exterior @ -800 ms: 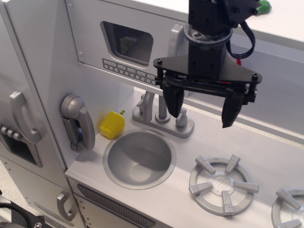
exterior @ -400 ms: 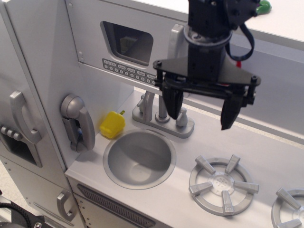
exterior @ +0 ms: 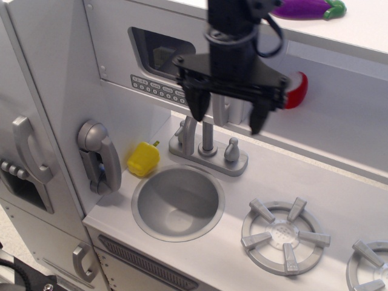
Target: Open microwave
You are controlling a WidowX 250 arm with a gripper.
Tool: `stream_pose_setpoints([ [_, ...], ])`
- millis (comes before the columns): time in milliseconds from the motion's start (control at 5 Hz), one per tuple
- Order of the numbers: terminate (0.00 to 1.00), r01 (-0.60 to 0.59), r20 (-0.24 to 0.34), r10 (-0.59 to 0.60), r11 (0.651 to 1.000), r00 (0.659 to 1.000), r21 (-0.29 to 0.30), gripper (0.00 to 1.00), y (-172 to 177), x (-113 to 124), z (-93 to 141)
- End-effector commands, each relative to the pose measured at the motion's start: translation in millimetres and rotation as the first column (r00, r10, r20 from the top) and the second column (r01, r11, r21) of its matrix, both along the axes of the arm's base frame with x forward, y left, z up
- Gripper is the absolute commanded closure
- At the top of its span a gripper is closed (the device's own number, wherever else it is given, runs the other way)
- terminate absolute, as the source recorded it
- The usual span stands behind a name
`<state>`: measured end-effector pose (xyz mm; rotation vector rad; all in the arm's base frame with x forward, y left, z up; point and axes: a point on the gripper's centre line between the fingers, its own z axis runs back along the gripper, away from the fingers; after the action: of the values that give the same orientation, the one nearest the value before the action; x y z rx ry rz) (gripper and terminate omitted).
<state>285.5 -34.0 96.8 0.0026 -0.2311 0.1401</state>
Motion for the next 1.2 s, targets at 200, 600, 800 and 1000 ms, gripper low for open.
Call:
stream_pose_setpoints([
  [200, 0.00, -0.011, 0.083, 0.014, 0.999, 0.996, -0.040, 0.00, 29.4, 53.1, 20.8],
  [600, 0.00, 0.046, 0.084, -0.043, 0.998, 0.996, -0.036, 1.00, 30.6, 55.2, 19.1],
  [800, 0.00, 0.036, 0.090, -0.033, 0.999, 0.995, -0.035, 1.00, 30.4, 53.7, 18.2],
  [1000, 0.00, 0.028, 0.108, -0.025, 0.999, 0.994, -0.023, 1.00, 32.2, 52.6, 16.1],
])
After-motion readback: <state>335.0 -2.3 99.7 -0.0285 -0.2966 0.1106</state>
